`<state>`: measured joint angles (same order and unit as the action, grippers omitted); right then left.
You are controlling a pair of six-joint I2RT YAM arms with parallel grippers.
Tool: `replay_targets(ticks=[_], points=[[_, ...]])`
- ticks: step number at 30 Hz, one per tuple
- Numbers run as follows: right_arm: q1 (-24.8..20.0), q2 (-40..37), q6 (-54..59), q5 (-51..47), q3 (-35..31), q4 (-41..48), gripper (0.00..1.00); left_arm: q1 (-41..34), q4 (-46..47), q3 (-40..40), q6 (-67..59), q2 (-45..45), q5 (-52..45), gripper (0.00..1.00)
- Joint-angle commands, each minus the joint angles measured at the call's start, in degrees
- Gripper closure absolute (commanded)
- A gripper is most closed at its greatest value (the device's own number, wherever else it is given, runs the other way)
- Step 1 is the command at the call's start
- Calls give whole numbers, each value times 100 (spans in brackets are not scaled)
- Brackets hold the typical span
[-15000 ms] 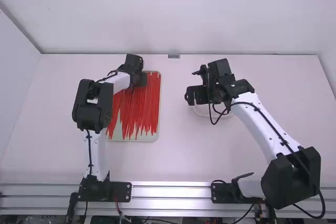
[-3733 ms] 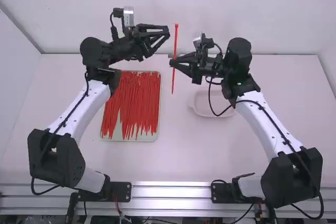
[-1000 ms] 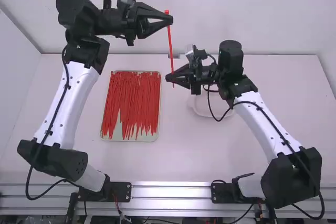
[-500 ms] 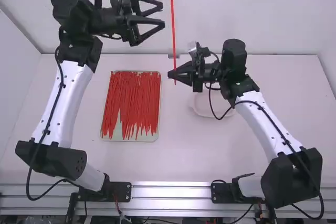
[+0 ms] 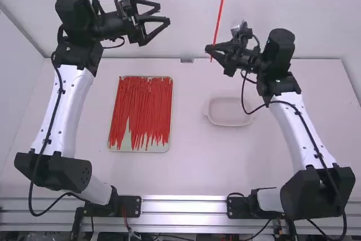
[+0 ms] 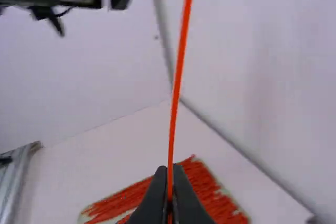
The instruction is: Fasten the cable tie
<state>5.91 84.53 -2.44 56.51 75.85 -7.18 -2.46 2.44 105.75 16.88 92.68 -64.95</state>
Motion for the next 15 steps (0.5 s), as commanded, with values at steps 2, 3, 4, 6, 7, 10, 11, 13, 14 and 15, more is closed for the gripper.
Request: replay_targets(ticks=[2, 3, 4, 6, 7, 10, 11, 13, 14, 15], points=[[-96, 13, 238, -1781, 295, 363, 100, 20, 92, 68, -175, 13, 358, 1], [-101, 13, 304, -2035, 310, 466, 100, 20, 120, 68, -177, 13, 411, 1], [-101, 15, 393, -2435, 326, 612, 100, 20, 164, 68, -179, 13, 459, 1], [-98, 57, 446, -3178, 326, 802, 100, 15, 160, 68, -175, 13, 442, 1], [-98, 57, 446, -3178, 326, 802, 100, 15, 160, 68, -175, 13, 442, 1], [-101, 188, 557, -4103, 326, 1117, 100, 15, 164, 68, -177, 13, 444, 1], [-101, 216, 549, -4315, 326, 1202, 100, 15, 164, 68, -177, 13, 444, 1], [-101, 284, 612, -4618, 326, 1346, 100, 15, 164, 68, -175, 13, 444, 1], [-101, 326, 695, -4750, 326, 1412, 100, 15, 164, 68, -175, 13, 444, 1], [-101, 420, 743, -4959, 326, 1521, 100, 15, 164, 68, -170, 13, 439, 1]])
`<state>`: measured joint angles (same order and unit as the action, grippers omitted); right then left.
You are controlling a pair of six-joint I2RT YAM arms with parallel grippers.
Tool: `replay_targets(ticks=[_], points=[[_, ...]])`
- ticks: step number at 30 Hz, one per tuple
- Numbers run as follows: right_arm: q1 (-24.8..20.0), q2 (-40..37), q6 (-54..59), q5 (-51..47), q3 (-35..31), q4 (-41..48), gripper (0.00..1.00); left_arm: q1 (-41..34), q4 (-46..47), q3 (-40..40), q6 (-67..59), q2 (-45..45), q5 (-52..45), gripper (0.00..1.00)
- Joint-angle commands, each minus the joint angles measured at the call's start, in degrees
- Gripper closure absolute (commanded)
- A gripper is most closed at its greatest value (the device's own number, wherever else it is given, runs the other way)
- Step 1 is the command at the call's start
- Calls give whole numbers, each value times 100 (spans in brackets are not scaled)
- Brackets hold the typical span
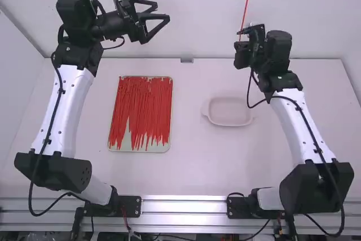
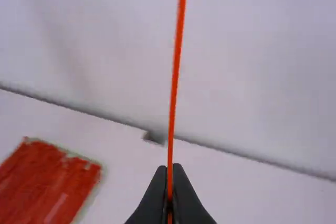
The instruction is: Fasten the cable tie
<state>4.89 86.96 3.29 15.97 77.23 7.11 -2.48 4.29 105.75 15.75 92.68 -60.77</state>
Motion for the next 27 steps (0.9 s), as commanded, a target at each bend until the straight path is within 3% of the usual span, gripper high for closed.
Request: replay_targets(ticks=[1, 9, 15, 22, 27], points=[[2, 205, 166, -973, 188, 127, 100, 17, -20, 68, -31, 13, 24, 1], [175, 387, -116, -1565, 188, 931, 100, 24, 133, 68, 114, 13, 26, 1], [903, 267, -498, -2874, 205, 1126, 100, 20, 240, 68, 157, 13, 20, 1], [2079, 212, -501, -4328, 533, 1613, 100, 20, 470, 68, 260, 11, 44, 1], [2938, 214, -824, -6164, 769, 1910, 100, 11, 643, 68, 385, 11, 345, 1]])
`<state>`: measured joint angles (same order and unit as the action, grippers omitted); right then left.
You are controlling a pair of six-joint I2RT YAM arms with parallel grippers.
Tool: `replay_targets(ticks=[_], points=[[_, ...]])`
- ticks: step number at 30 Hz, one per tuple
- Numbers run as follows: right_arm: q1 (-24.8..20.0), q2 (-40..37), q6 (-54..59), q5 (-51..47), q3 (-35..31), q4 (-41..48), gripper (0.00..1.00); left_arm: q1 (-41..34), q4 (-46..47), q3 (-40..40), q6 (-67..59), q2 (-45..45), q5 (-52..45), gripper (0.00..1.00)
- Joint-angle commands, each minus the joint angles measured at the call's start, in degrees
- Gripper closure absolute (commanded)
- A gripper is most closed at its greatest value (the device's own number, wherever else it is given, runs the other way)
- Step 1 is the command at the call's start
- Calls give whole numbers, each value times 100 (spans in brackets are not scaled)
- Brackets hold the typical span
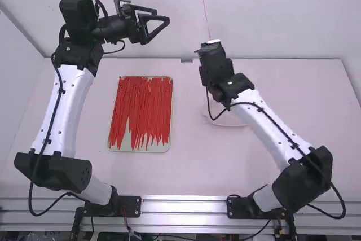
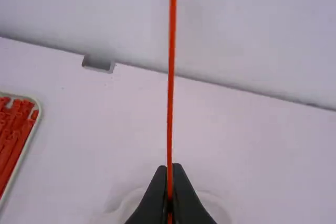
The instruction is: Fasten the cable tie
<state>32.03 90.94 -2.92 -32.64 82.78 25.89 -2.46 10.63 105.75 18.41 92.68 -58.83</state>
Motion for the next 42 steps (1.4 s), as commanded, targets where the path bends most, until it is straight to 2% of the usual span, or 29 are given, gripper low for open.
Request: replay_targets(ticks=[1, 2, 7, 10, 14, 19, 21, 23, 24, 25, 28, 30, 32, 36, 41, 42], points=[[334, -184, -199, -1526, 225, 26, 100, -4, 4, 68, 192, 11, 166, 1], [579, -184, -160, -2002, 245, 2, 100, -72, -57, 68, 385, 11, 184, 1], [1091, -184, -160, -3005, 243, -9, 100, -284, -164, 68, 608, 11, 310, 1], [1445, -179, -162, -3764, 238, 9, 100, -540, -162, 68, 623, 11, 809, 1], [1705, -179, -162, -4264, 238, 11, 100, -706, -212, 68, 623, 11, 944, 1], [1860, -179, -160, -4448, 238, 74, 100, -791, -284, 68, 737, 11, 1248, 2], [1947, -179, -162, -4457, 238, 131, 100, -802, -372, 68, 772, 11, 1346, 16], [1987, -179, -188, -4459, 238, 155, 100, -804, -428, 68, 776, 11, 1349, 24], [2004, -179, -205, -4457, 238, 162, 100, -804, -468, 68, 774, 11, 1349, 36], [2011, -179, -203, -4457, 238, 157, 100, -804, -496, 68, 776, 11, 1349, 42], [2009, -179, -203, -4452, 238, 157, 100, -807, -527, 68, 776, 11, 1449, 55], [2009, -179, -203, -4448, 238, 157, 100, -804, -509, 68, 802, 11, 1556, 72], [2009, -179, -205, -4424, 238, 155, 100, -804, -535, 68, 883, 11, 1624, 84], [2011, -179, -203, -4367, 238, 151, 100, -807, -605, 68, 881, 11, 1626, 97], [2011, -179, -203, -4251, 238, 136, 100, -804, -691, 68, 879, 11, 1628, 98], [2009, -179, -197, -4024, 238, 140, 87, -785, -715, 68, 807, 11, 1633, 98]])
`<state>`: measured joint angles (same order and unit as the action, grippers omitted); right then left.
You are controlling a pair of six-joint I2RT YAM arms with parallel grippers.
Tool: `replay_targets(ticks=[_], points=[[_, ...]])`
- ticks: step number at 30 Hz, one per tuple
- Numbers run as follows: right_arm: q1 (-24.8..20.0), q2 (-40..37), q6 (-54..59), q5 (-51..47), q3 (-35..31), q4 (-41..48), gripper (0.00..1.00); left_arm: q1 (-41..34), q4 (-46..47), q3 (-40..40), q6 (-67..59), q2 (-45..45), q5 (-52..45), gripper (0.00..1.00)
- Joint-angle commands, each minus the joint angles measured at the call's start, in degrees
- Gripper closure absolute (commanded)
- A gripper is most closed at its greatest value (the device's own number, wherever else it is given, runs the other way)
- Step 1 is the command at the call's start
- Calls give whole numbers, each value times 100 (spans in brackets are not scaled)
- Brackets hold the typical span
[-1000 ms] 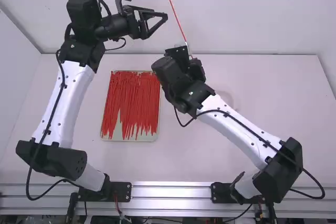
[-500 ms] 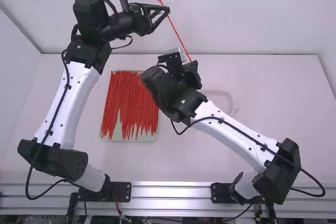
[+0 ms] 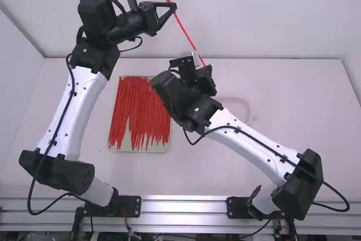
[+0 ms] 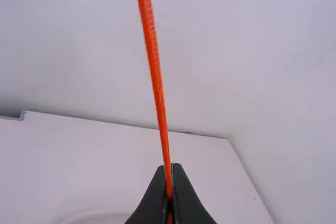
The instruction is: Fasten the cable tie
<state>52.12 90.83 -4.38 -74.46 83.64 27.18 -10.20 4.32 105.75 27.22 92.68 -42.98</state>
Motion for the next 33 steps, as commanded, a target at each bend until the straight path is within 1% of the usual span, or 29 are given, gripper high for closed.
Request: replay_targets(ticks=[1, 2, 3, 4, 5, 6, 7, 8, 9, 11, 14, 15, 17, 19, 22, 25, 26, 27, 28, 29, 30, 31, 32, 33], points=[[2, -168, -52, 299, 153, 15, 73, 15, -96, 68, -114, 11, 44, 98], [2, -168, -57, 549, 153, 28, 59, 20, -94, 68, -114, 11, 61, 98], [2, -168, -57, 610, 153, 31, 53, 24, -90, 68, -114, 11, 66, 98], [2, -168, -46, 898, 153, 28, 44, 50, -76, 68, -120, 11, 94, 98], [13, -168, -11, 1182, 153, 28, 38, 55, -39, 68, -192, 11, 170, 98], [39, -175, -15, 1357, 153, 33, 28, 37, -11, 68, -282, 11, 229, 98], [70, -179, -13, 1497, 153, 35, 24, 33, 7, 68, -356, 11, 282, 98], [146, -201, -11, 1773, 153, 35, 8, 52, 85, 68, -505, 11, 444, 98], [210, -214, -13, 1939, 153, 55, 1, 74, 129, 68, -581, 11, 527, 98], [319, -280, -9, 2173, 160, 74, 2, 133, 175, 68, -752, 11, 560, 98], [695, -603, 328, 2684, 157, 44, 2, 345, 302, 68, -881, 11, 415, 98], [713, -625, 343, 2695, 157, 42, 2, 356, 302, 68, -885, 11, 398, 98], [960, -977, 612, 2708, 157, -15, 2, 527, 380, 68, -914, 13, 127, 98], [1023, -1231, 754, 2732, 157, -68, 2, 654, 391, 68, -962, 13, -133, 98], [929, -1624, 1123, 3119, 157, -151, 2, 807, 448, 68, -1217, 13, -586, 98], [546, -1976, 1285, 3633, 157, -225, 2, 905, 553, 68, -1333, 11, -874, 98], [356, -2074, 1283, 3840, 157, -249, 2, 927, 560, 68, -1390, 13, -1008, 98], [74, -2179, 1285, 4118, 157, -278, 2, 951, 579, 68, -1427, 13, -1134, 98], [-348, -2284, 1388, 4579, 157, -297, 2, 955, 621, 68, -1519, 13, -1268, 98], [-450, -2302, 1394, 4693, 157, -302, 2, 951, 623, 68, -1534, 13, -1285, 98], [-870, -2354, 1410, 5158, 157, -323, 2, 920, 640, 68, -1692, 13, -1467, 98], [-1150, -2369, 1408, 5493, 157, -341, 2, 918, 643, 68, -1753, 13, -1519, 98], [-1314, -2376, 1405, 5700, 157, -345, 2, 918, 658, 68, -1792, 13, -1565, 98], [-1661, -2376, 1386, 6205, 157, -361, 2, 918, 662, 68, -1849, 13, -1668, 98]])
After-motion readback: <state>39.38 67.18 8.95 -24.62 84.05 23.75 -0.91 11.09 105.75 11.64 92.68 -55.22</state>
